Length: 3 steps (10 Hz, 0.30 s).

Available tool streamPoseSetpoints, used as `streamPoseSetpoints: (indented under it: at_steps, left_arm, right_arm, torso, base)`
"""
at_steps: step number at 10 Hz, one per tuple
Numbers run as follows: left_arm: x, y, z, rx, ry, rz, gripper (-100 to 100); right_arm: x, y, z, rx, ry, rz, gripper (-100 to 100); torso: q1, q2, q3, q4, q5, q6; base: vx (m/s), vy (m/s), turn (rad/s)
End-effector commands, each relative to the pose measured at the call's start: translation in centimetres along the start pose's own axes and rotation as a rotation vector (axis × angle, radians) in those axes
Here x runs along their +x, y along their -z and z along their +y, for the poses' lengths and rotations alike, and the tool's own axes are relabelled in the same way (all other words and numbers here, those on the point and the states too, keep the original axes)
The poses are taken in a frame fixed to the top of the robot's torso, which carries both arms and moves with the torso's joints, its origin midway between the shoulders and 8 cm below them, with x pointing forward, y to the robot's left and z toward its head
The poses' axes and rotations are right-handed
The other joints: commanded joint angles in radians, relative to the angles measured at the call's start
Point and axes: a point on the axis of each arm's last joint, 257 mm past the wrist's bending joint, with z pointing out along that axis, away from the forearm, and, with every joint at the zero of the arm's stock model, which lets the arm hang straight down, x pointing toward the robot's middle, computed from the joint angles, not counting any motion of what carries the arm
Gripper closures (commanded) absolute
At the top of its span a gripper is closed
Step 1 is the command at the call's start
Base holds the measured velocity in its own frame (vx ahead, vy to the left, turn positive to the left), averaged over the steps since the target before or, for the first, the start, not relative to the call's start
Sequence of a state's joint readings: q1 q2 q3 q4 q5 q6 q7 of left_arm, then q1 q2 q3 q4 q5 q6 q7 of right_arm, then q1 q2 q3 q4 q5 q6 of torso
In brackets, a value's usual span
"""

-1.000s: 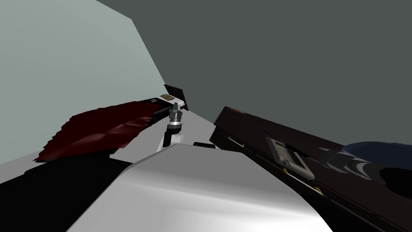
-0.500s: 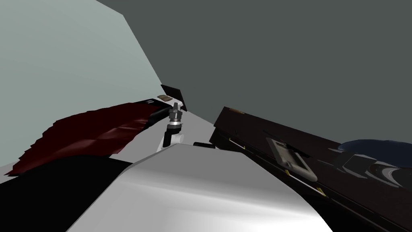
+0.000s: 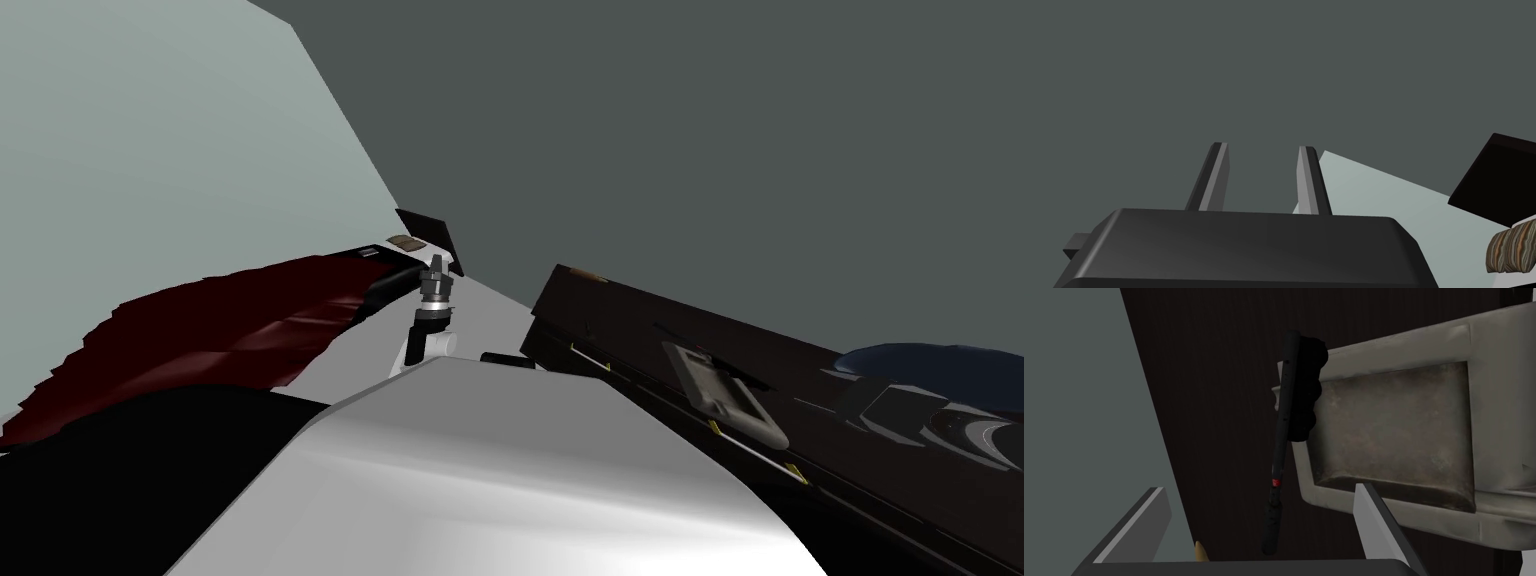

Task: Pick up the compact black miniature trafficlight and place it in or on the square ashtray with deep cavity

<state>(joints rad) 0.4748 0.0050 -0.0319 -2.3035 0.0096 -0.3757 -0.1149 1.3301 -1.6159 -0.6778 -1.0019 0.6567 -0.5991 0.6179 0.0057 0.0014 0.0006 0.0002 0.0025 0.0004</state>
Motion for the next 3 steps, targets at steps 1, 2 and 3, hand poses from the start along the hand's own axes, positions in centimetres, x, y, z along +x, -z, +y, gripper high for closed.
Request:
streamPoseSetpoints:
  at_steps: [1,2,3]
  left_arm:
    - [0.0,0.0,0.0,0.0,0.0,0.0,0]
    - [0.0,0.0,0.0,0.0,0.0,0.0,0]
    - [0.0,0.0,0.0,0.0,0.0,0.0,0]
  right_arm:
    - [0.0,0.0,0.0,0.0,0.0,0.0,0]
    - [0.0,0.0,0.0,0.0,0.0,0.0,0]
    - [0.0,0.0,0.0,0.0,0.0,0.0,0]
  torso:
    - [0.0,0.0,0.0,0.0,0.0,0.0]
    - [0.0,0.0,0.0,0.0,0.0,0.0]
    - [0.0,0.0,0.0,0.0,0.0,0.0]
  base:
    - [0.0,0.0,0.0]
    - [0.0,0.0,0.0]
    - [0.0,0.0,0.0]
